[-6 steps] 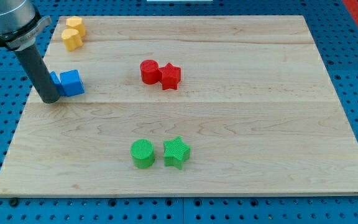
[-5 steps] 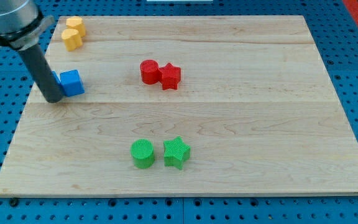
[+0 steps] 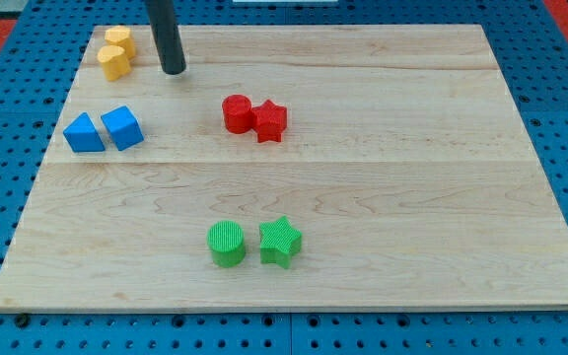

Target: Slide the yellow heart to the top center

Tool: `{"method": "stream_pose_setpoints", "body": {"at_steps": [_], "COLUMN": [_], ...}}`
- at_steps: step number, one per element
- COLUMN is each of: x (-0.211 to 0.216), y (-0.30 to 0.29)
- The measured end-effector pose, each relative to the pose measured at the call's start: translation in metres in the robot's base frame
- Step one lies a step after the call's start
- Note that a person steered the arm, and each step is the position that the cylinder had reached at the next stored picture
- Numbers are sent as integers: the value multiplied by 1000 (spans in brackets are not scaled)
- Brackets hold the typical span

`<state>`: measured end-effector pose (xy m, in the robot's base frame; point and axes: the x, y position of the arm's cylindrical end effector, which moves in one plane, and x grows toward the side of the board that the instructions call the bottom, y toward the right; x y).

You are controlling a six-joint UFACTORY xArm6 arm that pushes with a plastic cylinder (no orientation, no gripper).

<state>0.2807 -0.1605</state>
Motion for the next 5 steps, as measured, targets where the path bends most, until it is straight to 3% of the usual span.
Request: {"method": "stream_pose_setpoints", "body": {"at_steps": [1,2,3,4,5], "x": [1,38,37,3,-5], "y": [-8,-14,-93,-122,-60]}}
